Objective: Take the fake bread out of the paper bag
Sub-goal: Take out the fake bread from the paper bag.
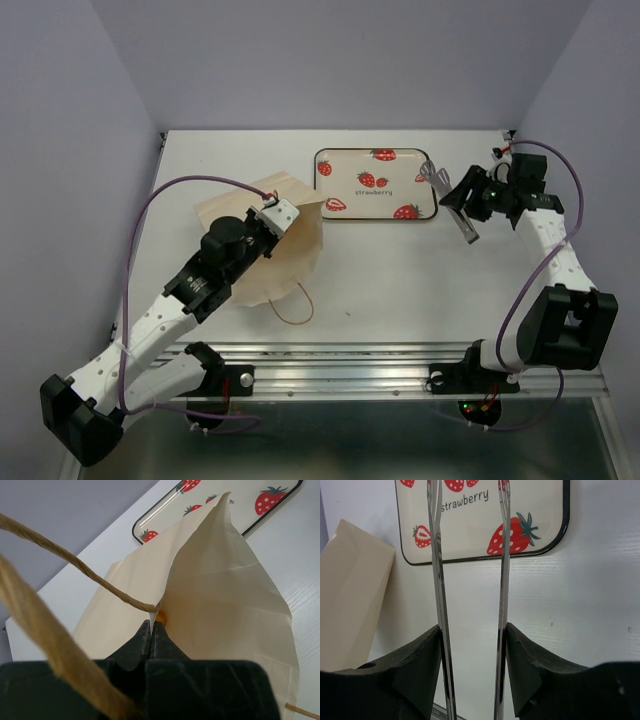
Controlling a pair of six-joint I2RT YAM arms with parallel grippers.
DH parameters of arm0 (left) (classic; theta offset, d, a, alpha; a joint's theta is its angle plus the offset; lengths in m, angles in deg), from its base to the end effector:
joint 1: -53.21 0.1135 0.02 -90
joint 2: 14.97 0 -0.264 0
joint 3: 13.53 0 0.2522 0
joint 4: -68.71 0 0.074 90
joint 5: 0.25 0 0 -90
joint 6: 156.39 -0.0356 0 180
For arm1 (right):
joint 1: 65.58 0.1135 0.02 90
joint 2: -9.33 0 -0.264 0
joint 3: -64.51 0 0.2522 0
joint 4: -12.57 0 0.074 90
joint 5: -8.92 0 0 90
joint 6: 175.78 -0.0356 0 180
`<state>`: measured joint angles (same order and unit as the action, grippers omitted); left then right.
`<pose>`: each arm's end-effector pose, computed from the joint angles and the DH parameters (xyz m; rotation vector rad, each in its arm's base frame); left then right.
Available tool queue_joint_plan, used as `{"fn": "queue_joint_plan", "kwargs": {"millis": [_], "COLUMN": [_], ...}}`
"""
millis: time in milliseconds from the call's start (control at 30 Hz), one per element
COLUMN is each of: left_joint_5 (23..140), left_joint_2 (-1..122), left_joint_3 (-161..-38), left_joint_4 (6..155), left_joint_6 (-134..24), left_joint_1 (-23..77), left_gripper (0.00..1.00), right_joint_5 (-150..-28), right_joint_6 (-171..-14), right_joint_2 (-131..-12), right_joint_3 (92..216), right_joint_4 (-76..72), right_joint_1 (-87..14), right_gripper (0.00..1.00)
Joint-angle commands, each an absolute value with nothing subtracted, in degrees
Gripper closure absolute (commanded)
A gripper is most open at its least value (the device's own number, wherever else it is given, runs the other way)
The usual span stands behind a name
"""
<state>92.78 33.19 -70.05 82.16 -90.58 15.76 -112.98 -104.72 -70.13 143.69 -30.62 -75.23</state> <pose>0.1619 -0.1217 0.3371 0.8163 1.4468 -0.1318 0.2985 -0.0317 0.3001 0.2914 2.2778 0.7286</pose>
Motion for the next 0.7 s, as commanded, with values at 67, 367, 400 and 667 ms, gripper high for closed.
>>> {"fn": "queue_joint_plan", "kwargs": {"millis": [67,367,400,667], "left_joint_5": [90.28,87.91,87.39,86.06], "left_joint_2": [34.95,36.97,37.15,39.34], "left_joint_3": [-71.84,-72.81,-72.9,-74.3], "left_joint_4": [78.61,78.61,78.43,77.2], "left_joint_6": [-89.6,-89.68,-89.68,-88.98], "left_joint_1": [15.51,15.42,15.33,15.33], "left_gripper": [1.0,1.0,1.0,1.0], "right_joint_5": [-116.41,-123.09,-124.31,-118.18], "right_joint_6": [-102.57,-102.04,-101.78,-100.19], "right_joint_2": [-64.77,-53.97,-53.17,-49.39], "right_joint_3": [144.19,142.78,142.86,141.82], "right_joint_4": [-32.56,-38.97,-39.68,-43.99], "right_joint_1": [-69.38,-51.72,-50.47,-38.25], "right_gripper": [0.44,0.45,0.44,0.46]}}
